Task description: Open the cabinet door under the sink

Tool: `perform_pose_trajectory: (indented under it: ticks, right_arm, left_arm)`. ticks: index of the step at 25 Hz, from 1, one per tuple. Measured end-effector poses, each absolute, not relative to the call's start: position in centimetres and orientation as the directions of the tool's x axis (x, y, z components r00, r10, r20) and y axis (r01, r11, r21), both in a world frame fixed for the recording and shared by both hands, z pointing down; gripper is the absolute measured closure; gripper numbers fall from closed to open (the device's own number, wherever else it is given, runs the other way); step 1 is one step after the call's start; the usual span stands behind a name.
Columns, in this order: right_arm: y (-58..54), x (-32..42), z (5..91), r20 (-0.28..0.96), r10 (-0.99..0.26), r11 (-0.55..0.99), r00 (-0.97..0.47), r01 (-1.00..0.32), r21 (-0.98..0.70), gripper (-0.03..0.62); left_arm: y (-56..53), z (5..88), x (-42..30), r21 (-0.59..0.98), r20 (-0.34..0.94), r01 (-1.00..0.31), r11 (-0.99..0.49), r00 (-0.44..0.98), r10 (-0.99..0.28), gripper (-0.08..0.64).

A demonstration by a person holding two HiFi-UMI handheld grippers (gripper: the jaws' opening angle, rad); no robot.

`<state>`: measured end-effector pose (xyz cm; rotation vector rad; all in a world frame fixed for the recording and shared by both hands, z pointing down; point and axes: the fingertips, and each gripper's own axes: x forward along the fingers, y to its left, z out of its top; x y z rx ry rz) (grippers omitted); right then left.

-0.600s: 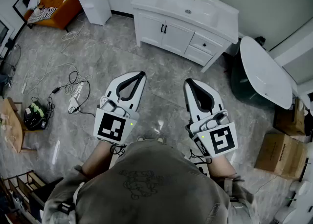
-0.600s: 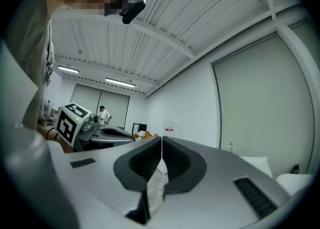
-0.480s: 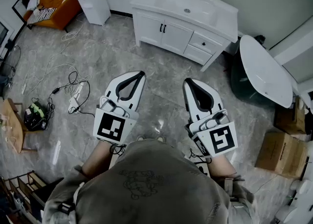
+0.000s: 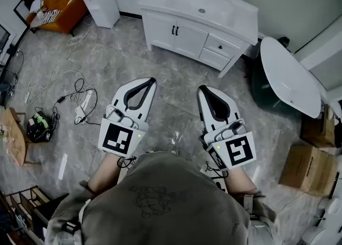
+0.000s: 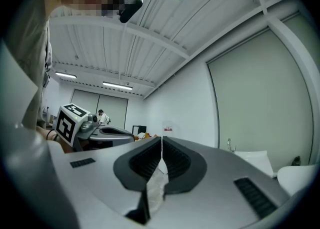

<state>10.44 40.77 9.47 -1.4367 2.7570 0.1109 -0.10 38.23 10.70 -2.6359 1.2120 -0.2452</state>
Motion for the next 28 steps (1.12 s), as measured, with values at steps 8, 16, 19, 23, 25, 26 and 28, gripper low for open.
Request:
perform_pose_trajectory:
  ticks: [8,16,19,23,25,26,28]
  right_arm:
    - [41.4,12.8,10.7,-0.068,-0.807,0.585,-0.586,-0.810,0.036,0.563]
    - [41.9,14.3,12.1,-0.075,-0.797,0.600,-0.599,-0.800,0.014,0.563]
    - [41.5,14.1,12.6,-0.077,-0.793,0.604,-0.604,-0.796,0.020,0.563]
    - [40.7,13.4,12.9,-0.087,-0.790,0.606,-0.606,-0.795,0.029,0.563]
    - [40.1,13.2,13.1,-0.090,-0.792,0.604,-0.604,-0.796,0.031,0.563]
    - [39.7,13.1,13.3,-0.089,-0.793,0.603,-0.603,-0.797,0.032,0.563]
    - [38.8,12.9,13.6,-0.085,-0.795,0.600,-0.601,-0.799,0.036,0.563]
  left_arm:
    - [38.9,11.5,2.3,-0.272,0.061,-0.735,-0.621,0.631,-0.773,0.543]
    - [39.5,12.2,3.1,-0.262,0.038,-0.758,-0.597,0.610,-0.791,0.544]
    - [39.3,12.8,2.8,-0.269,0.043,-0.760,-0.591,0.604,-0.796,0.543]
    - [38.1,13.8,2.0,-0.269,0.062,-0.765,-0.585,0.592,-0.803,0.543]
    - [37.4,14.0,1.7,-0.272,0.057,-0.763,-0.586,0.595,-0.801,0.543]
    - [37.0,14.1,1.6,-0.276,0.054,-0.761,-0.587,0.598,-0.800,0.543]
    - [36.2,14.2,1.5,-0.276,0.045,-0.759,-0.590,0.603,-0.797,0.543]
